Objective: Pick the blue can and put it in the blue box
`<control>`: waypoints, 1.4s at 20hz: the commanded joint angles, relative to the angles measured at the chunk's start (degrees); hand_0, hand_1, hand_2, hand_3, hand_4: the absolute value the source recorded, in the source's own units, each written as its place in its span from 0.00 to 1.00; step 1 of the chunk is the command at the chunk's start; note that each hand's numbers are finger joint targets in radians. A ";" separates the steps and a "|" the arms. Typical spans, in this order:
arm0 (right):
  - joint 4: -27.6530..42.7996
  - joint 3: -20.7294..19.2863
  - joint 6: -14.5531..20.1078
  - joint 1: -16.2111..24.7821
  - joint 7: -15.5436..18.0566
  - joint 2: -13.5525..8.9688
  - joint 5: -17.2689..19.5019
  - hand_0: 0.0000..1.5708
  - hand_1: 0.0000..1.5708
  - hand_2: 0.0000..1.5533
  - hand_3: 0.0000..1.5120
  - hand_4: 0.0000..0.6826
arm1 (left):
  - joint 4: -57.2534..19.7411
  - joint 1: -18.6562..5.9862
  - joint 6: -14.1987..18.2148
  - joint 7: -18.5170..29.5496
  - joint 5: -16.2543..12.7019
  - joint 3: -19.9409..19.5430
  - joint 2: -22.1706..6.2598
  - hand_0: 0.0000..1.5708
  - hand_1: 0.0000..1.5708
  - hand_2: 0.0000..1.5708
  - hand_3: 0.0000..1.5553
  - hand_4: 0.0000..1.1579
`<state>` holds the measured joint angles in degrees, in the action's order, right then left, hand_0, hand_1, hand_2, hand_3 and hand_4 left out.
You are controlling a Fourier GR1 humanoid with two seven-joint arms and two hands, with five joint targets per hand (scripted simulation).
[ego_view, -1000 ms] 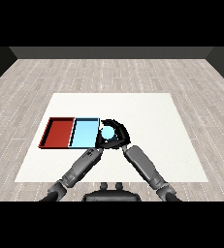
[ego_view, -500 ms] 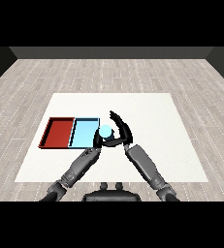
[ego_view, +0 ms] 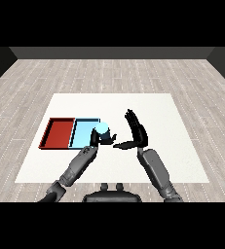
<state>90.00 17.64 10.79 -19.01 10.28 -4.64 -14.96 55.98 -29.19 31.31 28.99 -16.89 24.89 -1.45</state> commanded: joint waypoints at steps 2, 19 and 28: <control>8.34 -4.76 -4.70 8.00 2.88 -5.18 -3.87 0.00 0.00 0.00 0.00 0.00 | -0.01 -2.09 -1.27 -2.78 0.18 -5.13 -6.54 1.00 1.00 1.00 0.94 0.98; 2.42 -11.64 -7.99 10.72 8.42 -3.94 -6.49 0.00 0.00 0.00 0.00 0.00 | -35.27 -14.93 -4.45 -11.70 6.83 -11.31 -12.48 1.00 1.00 0.99 0.96 0.91; -2.09 -15.64 -7.19 7.78 6.72 -4.78 -7.13 0.00 0.00 0.00 0.00 0.00 | -50.36 -19.00 -4.52 -12.86 6.97 -14.91 -9.83 0.80 0.80 0.78 0.77 0.81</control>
<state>89.92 4.02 4.20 -11.07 16.70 -8.47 -21.72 10.84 -46.83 27.84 15.90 -9.90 11.50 -11.12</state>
